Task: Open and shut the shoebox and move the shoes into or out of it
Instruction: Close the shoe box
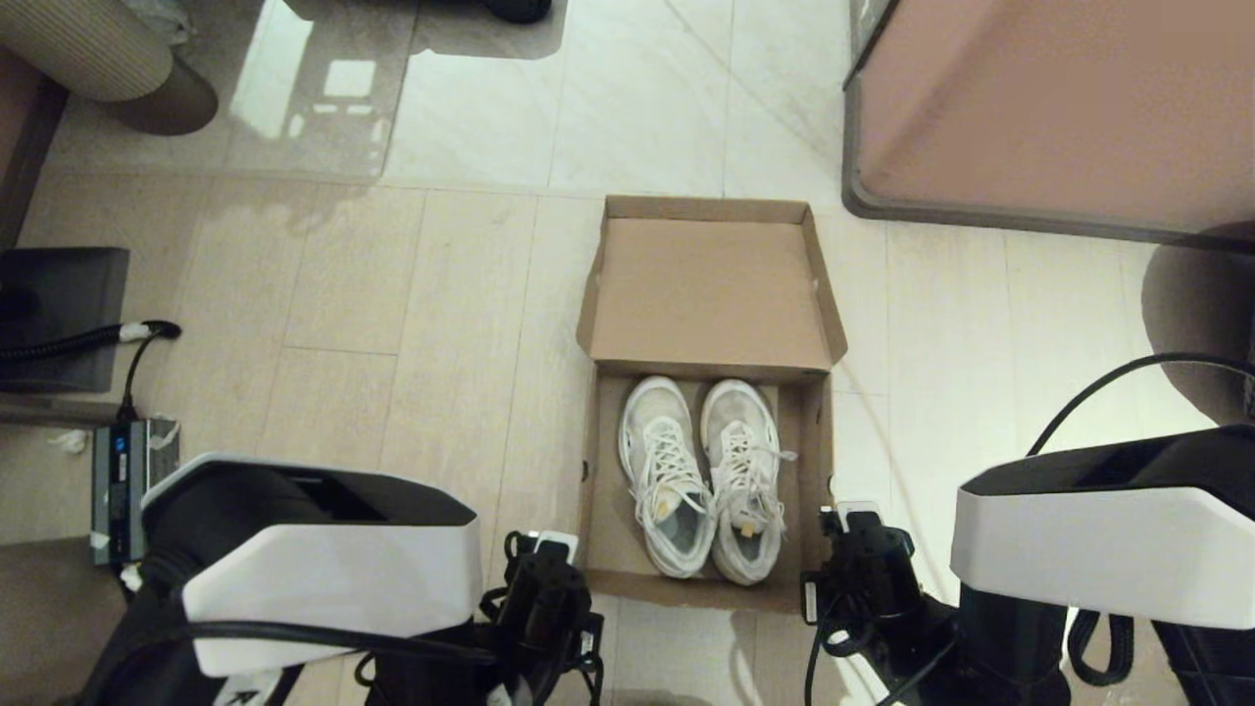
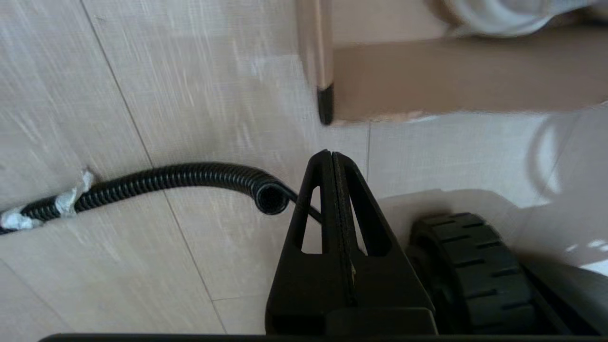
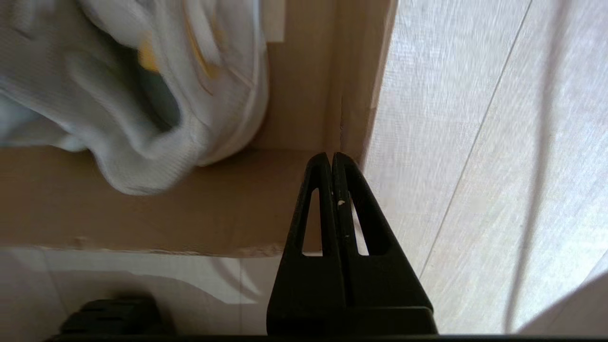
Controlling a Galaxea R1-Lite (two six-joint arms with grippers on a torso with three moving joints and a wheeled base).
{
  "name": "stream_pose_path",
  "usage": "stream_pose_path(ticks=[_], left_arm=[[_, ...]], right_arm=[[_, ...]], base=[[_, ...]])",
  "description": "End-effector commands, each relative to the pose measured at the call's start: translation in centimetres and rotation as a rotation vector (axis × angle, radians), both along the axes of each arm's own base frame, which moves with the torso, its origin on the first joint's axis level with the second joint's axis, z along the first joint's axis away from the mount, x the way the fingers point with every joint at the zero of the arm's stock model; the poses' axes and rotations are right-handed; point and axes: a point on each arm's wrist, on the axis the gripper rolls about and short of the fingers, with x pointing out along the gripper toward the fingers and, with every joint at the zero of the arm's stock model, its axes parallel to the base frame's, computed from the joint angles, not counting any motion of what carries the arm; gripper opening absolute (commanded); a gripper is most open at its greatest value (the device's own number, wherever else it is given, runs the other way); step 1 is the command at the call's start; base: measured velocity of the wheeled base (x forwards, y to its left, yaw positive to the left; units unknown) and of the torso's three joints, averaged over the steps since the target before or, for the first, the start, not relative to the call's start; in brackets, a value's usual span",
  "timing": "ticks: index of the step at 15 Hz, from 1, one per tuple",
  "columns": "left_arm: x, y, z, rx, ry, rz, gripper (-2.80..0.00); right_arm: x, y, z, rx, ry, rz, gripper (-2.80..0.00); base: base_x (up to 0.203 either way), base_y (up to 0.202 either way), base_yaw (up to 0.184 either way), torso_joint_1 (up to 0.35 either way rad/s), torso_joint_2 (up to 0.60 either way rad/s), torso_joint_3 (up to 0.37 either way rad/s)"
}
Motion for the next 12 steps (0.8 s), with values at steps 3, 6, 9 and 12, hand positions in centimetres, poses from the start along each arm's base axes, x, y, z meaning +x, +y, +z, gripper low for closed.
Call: stream_pose_path(ticks=[3,6,9,12], left_arm=[[-1.5,0.9,2.9,-0.024,-0.030,-0.006,-2.80],[-2.5,1.9,5.9,-0.072,-0.074,0.000,-2.80],[-1.5,3.1,10.4,-0.187,-0.188,0.036,-2.80],[-0.9,4.6,16.2,-0.316,-0.303,-0.015,-2.80]], right_arm=[[-1.2,1.1,2.8,0.039,-0.064,0.051,-2.80],[-2.4,2.0,5.8,0.084,-0.133,0.094,-2.80],[-2.8,1.3,10.5,0.133,-0.213,0.086,-2.80],[-3.5,-0.4,16.9,0.178,-0.256,0.072,-2.80]], base=[[0.000,0.000,0.000,0.000,0.00,0.000],[0.000,0.000,0.000,0.000,0.00,0.000],[0.000,0.000,0.000,0.000,0.00,0.000],[0.000,0.000,0.000,0.000,0.00,0.000]])
